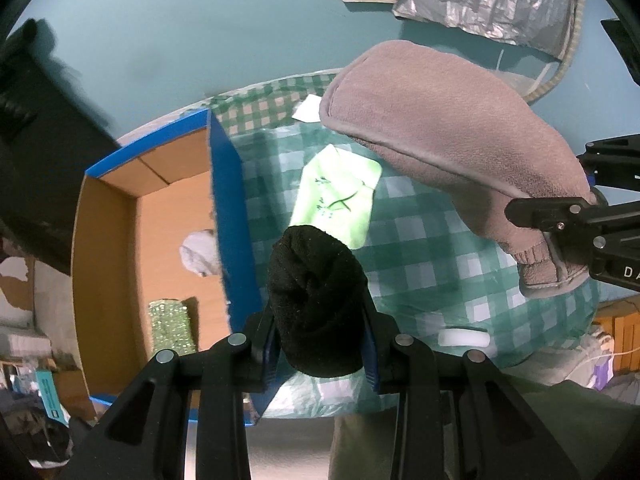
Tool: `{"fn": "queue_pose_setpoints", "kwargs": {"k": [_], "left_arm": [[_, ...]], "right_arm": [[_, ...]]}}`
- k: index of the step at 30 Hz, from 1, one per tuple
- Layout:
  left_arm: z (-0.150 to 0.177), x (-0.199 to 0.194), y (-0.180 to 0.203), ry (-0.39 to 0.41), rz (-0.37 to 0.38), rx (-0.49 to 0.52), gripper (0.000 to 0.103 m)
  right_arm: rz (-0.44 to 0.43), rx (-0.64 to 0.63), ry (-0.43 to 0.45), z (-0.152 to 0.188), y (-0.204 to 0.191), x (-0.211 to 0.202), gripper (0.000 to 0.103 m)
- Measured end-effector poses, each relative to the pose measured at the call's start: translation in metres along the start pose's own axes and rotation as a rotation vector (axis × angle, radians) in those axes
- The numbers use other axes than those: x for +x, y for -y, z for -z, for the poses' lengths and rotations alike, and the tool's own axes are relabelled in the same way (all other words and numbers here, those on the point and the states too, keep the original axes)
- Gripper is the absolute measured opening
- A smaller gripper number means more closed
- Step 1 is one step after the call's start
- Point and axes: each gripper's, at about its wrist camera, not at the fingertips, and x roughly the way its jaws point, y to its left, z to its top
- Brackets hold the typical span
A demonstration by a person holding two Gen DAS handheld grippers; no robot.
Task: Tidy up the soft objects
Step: 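Carry the black sock and brown slipper toward the box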
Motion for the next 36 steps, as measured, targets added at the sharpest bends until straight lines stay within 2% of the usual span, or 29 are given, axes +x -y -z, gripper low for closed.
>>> {"fn": "queue_pose_setpoints", "kwargs": {"k": [20,36], "left_arm": [[0.006,-0.025,-0.064,0.036,-0.069,-0.118,0.034],[0.021,-0.028,-0.118,0.039,-0.115,-0.233,0.034]], "right_arm": [[-0.050,-0.123,0.026,-0.060,-0.062,0.000,0.027],[-0.095,-0.244,0.012,-0.104,-0.118,0.018,0.027]]}}
